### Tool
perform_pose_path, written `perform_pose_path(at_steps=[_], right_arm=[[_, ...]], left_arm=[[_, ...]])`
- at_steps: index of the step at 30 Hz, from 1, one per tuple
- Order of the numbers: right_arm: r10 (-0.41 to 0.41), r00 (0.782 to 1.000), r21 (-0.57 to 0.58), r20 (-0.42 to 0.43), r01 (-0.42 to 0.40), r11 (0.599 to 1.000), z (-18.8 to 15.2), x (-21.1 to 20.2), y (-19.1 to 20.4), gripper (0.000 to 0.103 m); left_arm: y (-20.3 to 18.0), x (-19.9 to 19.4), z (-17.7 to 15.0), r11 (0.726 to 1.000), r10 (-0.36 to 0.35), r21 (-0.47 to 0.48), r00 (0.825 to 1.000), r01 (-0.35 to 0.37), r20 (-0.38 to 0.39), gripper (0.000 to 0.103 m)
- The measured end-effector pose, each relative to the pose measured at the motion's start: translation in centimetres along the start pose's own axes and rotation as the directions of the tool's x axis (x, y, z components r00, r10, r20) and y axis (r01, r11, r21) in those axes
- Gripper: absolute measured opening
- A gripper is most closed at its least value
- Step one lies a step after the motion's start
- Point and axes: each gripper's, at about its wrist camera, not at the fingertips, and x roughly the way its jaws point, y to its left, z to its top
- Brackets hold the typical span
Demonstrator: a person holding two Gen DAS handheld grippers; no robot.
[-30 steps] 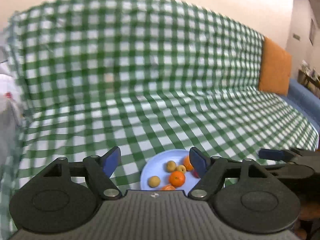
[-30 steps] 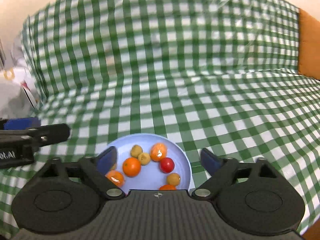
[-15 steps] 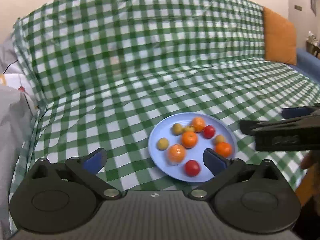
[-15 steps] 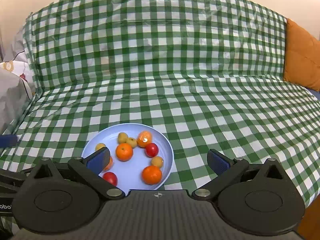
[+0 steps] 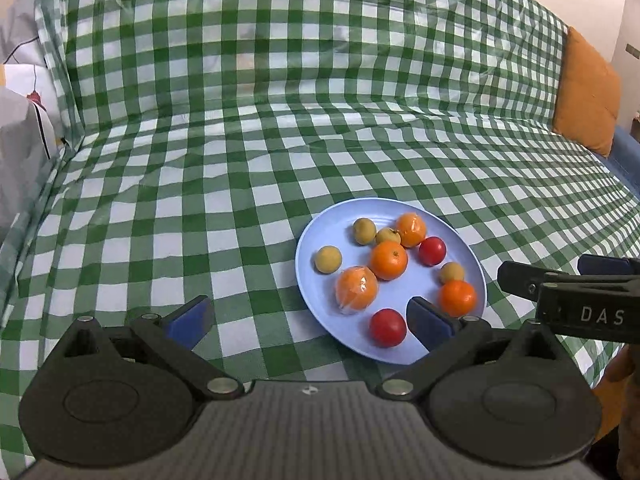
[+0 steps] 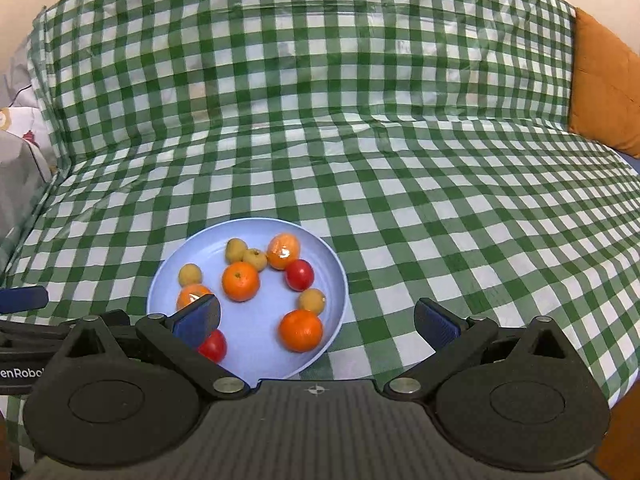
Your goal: Organize fruits
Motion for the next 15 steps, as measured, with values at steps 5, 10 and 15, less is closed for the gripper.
perform_pose_path(at_steps=[5,10,15], right_arm=[[-0.004,1.0,0.012,-0.011,0.004,1.0,0.05,0.25,-0.55,0.102],[-0.009,1.0,0.007,-0.013,0.01,1.0,0.09,0.31,-0.64,0.102],[-0.006,1.0,0.01,-0.015,0.006,1.0,0.17,0.34,-0.62,0.102]], left_arm=[[-0.34,0.36,-0.1,1.0,-0.003,-0.004,1.0,0.002,-0.007,0.102],[-0.52,0.51,-0.06,1.0,0.002,0.0,1.0,-0.002,-0.002,0.103],[-0.4,0.53,0.01,1.0,0.001,-0.002,1.0,-0.001,-0.001,0.103]])
